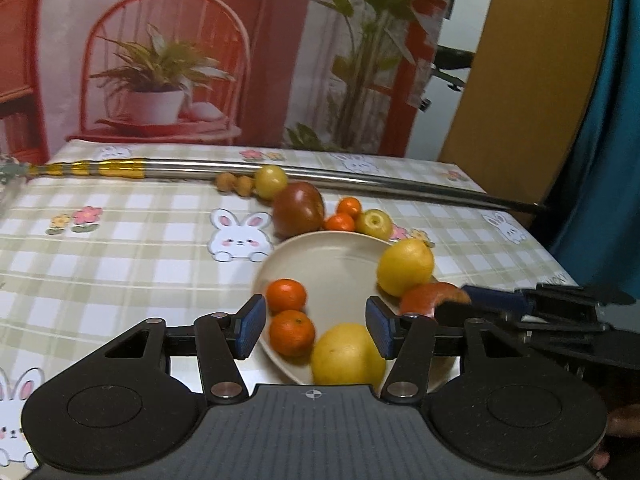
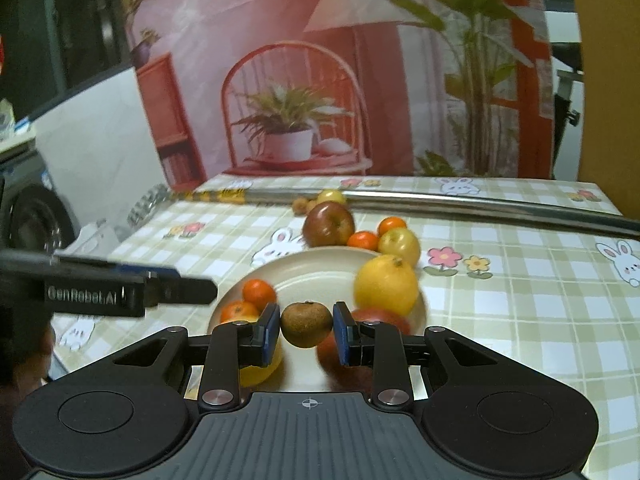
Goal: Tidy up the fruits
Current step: 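Lower the brown fruit into the plate and open the right gripper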
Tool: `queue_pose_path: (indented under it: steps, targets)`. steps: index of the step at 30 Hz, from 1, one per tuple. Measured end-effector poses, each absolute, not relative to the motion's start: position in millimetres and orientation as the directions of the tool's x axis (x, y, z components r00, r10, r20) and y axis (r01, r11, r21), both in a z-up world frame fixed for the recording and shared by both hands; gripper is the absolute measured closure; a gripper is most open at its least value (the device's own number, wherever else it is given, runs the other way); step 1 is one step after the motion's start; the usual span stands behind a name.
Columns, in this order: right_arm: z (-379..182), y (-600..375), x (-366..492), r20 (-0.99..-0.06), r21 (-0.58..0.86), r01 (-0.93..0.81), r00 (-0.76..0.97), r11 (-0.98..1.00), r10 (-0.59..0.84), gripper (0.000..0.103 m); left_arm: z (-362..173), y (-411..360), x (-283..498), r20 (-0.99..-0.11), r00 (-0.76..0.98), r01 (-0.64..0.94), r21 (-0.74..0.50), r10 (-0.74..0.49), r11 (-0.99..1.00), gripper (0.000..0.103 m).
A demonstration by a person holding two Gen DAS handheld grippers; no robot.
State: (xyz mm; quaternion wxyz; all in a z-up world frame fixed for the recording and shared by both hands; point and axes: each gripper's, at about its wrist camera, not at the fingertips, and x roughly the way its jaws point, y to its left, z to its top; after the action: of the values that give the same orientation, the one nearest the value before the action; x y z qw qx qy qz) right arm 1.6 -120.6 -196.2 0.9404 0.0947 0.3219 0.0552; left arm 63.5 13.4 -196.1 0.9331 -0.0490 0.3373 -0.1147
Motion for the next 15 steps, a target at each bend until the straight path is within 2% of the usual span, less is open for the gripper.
queue_pose_path:
  steps: [5, 15]
  targets:
    - [-201, -104, 4, -0.632, 0.182, -0.078, 0.755, 0.98, 0.177, 0.077, -195, 31, 59, -0.619, 0.752, 0.127, -0.2, -0.226, 0.971, 0.037]
    - [-219, -98, 13, -0.708, 0.191, -0.066, 0.681, 0.979, 0.184, 0.077, -205, 54, 61, -0.638, 0.746, 0.042, -0.24, -0.19, 0.97, 0.037]
